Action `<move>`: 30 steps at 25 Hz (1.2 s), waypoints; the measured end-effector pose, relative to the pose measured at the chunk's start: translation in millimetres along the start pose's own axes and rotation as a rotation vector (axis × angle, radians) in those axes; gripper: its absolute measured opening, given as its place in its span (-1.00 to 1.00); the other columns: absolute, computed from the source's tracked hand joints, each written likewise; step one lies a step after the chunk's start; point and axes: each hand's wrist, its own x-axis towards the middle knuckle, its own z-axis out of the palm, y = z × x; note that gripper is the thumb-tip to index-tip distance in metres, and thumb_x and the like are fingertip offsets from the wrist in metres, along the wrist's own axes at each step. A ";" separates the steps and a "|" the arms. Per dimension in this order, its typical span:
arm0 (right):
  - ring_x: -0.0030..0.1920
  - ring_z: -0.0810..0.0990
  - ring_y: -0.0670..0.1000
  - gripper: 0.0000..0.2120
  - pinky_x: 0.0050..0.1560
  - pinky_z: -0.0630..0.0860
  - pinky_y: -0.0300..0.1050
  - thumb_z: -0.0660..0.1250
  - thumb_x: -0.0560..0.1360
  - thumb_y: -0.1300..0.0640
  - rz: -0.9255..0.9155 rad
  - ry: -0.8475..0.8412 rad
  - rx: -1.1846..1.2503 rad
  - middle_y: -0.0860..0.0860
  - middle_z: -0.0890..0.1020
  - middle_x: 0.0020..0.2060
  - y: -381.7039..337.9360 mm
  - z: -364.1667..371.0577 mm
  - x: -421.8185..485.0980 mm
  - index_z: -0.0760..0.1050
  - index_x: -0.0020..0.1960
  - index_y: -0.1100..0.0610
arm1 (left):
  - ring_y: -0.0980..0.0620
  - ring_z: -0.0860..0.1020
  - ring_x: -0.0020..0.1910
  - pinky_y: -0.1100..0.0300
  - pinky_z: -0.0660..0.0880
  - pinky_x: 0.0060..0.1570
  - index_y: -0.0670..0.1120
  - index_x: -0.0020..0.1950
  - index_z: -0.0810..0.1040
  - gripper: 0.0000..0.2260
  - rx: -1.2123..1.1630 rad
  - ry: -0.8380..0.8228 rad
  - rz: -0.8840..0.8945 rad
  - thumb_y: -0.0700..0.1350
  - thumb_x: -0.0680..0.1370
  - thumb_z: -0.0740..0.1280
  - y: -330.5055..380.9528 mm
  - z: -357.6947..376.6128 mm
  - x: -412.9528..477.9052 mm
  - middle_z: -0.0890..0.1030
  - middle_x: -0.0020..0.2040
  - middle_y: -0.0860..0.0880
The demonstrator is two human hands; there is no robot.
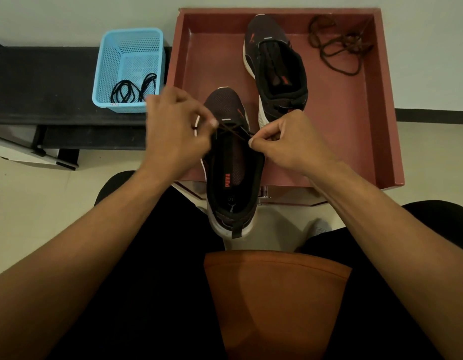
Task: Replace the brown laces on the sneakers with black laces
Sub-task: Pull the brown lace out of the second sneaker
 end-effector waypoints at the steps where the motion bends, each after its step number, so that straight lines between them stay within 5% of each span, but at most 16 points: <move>1: -0.45 0.52 -0.37 -0.83 -0.22 0.41 -0.29 0.49 0.55 0.12 -0.001 -0.003 -0.002 -0.35 0.55 -0.55 0.5 -1.7 -0.1 0.71 -0.21 -0.05 | -0.07 0.36 0.30 0.40 0.14 0.15 0.09 -0.03 0.66 -0.94 -0.046 0.023 -0.118 0.04 0.55 0.44 -7.8 -4.0 2.9 0.49 0.16 -0.02; 4: -0.38 0.55 -0.37 -0.88 -0.16 0.48 -0.26 0.49 0.54 0.12 -0.012 -0.002 -0.023 -0.38 0.55 -0.52 1.5 -3.7 0.4 0.75 -0.17 0.01 | -0.12 0.46 0.29 0.59 0.06 0.09 0.08 -0.03 0.59 -0.92 -0.020 0.025 -0.194 0.05 0.55 0.36 -12.7 -4.8 3.9 0.59 0.12 -0.08; 8: -0.29 0.62 -0.29 -0.87 -0.10 0.59 -0.13 0.49 0.51 0.13 -0.021 0.005 -0.028 -0.35 0.62 -0.45 1.7 -2.8 1.8 0.76 -0.19 -0.01 | -0.08 0.46 0.18 0.05 0.40 0.14 0.12 0.07 0.65 -0.81 0.085 -0.106 0.221 0.09 0.50 0.35 17.1 6.1 -12.9 0.58 0.03 0.08; 11: -0.25 0.66 -0.21 -0.86 -0.01 0.69 0.01 0.49 0.49 0.13 -0.026 -0.001 -0.022 -0.30 0.66 -0.41 1.7 -2.5 2.8 0.75 -0.21 -0.04 | -0.08 0.44 0.15 -0.06 0.47 0.01 0.12 0.14 0.69 -0.77 0.172 -0.155 0.295 0.12 0.51 0.45 27.9 11.1 -14.7 0.57 0.01 0.10; 16: -0.31 0.61 -0.30 -0.86 -0.11 0.61 -0.12 0.50 0.51 0.11 -0.033 -0.005 -0.032 -0.34 0.61 -0.46 1.8 -2.5 1.8 0.74 -0.21 -0.05 | -0.03 0.50 0.06 -0.11 0.52 0.01 0.13 -0.05 0.71 -0.91 0.061 -0.171 0.232 0.08 0.49 0.48 23.3 14.9 -6.4 0.59 -0.09 0.11; 19: -0.42 0.51 -0.40 -0.89 -0.18 0.43 -0.26 0.50 0.53 0.13 -0.018 -0.026 -0.017 -0.37 0.54 -0.54 2.6 -5.3 1.0 0.75 -0.15 0.01 | 0.03 0.62 -0.04 -0.03 0.58 0.09 0.08 -0.14 0.63 -0.95 -0.156 -0.119 0.005 -0.01 0.50 0.46 14.2 4.2 -0.6 0.65 -0.12 0.10; 22: -0.47 0.47 -0.41 -0.89 -0.23 0.37 -0.29 0.49 0.55 0.13 0.001 -0.035 -0.022 -0.37 0.49 -0.59 3.2 -7.2 0.0 0.74 -0.15 0.03 | 0.10 0.62 -0.13 0.11 0.53 -0.07 0.07 -0.17 0.56 -0.89 -0.184 -0.033 -0.214 -0.06 0.52 0.45 5.1 -4.7 3.3 0.65 -0.18 0.08; 25: -0.45 0.49 -0.41 -0.90 -0.23 0.37 -0.30 0.49 0.54 0.13 -0.002 -0.037 -0.028 -0.37 0.50 -0.58 3.7 -7.1 0.3 0.76 -0.13 0.06 | 0.03 0.53 0.04 0.03 0.44 0.04 0.10 -0.11 0.55 -0.98 -0.029 -0.034 -0.024 -0.02 0.48 0.37 12.1 -1.4 -2.7 0.58 -0.06 0.11; 30: -0.39 0.55 -0.35 -0.88 -0.17 0.48 -0.22 0.49 0.51 0.14 -0.010 -0.022 -0.014 -0.32 0.60 -0.50 3.8 -4.6 2.5 0.76 -0.19 0.02 | -0.03 0.46 0.15 0.02 0.37 0.05 0.15 0.08 0.69 -0.76 0.173 -0.164 0.289 0.15 0.48 0.35 30.0 8.7 -11.5 0.56 0.07 0.12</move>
